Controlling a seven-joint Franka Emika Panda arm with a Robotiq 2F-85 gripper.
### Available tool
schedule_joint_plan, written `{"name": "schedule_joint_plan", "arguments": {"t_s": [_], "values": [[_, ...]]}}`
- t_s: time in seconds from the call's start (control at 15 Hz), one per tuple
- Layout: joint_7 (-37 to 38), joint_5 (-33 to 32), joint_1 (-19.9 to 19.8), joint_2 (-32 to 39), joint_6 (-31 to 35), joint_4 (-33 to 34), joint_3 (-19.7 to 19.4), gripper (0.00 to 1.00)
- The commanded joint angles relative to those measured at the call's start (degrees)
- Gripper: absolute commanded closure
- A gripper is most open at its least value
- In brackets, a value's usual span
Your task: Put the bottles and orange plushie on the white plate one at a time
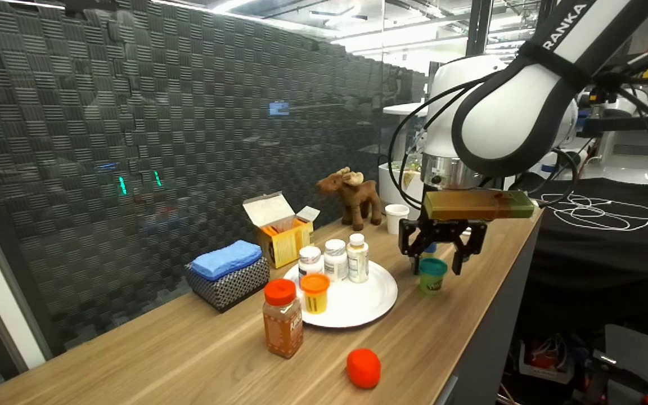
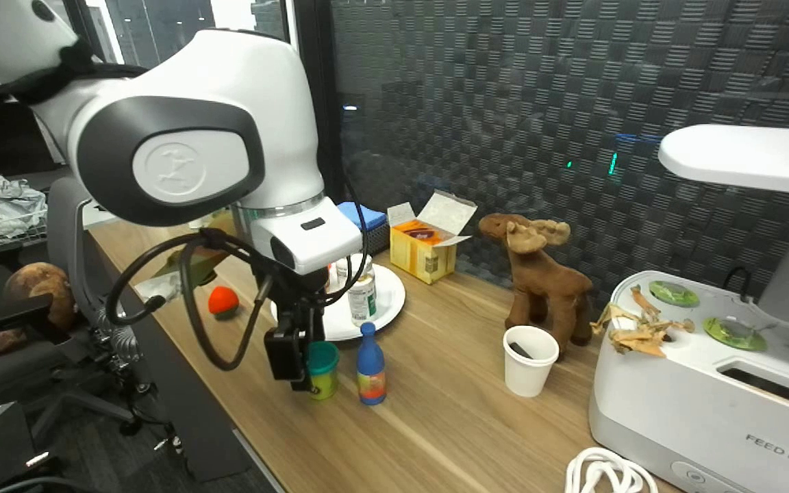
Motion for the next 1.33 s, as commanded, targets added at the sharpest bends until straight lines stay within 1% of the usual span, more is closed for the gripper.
{"name": "schedule_joint_plan", "arguments": {"t_s": [0.0,0.13,0.2,0.27,0.47,0.6,0.73,1.0,1.27], "values": [[-4.0,4.6,-0.3,-1.0,0.7,-0.5,0.0,0.51],[-4.4,5.4,-0.4,-1.7,0.6,-0.8,-0.3,0.66],[-3.1,4.0,-0.2,-2.5,0.8,-1.2,-0.5,0.72],[-2.1,2.6,0.0,-2.9,0.8,-1.4,-0.6,0.72],[2.2,-4.3,1.1,-5.0,0.6,-1.7,-0.4,0.72],[5.6,-10.6,1.9,-6.6,0.0,-1.6,0.7,0.72],[7.4,-14.4,2.9,-7.5,-0.6,-1.2,2.7,0.72],[4.5,-12.7,5.3,-6.4,0.1,0.1,7.1,0.72],[1.4,-9.4,7.1,-4.3,0.6,1.5,9.5,0.72]]}}
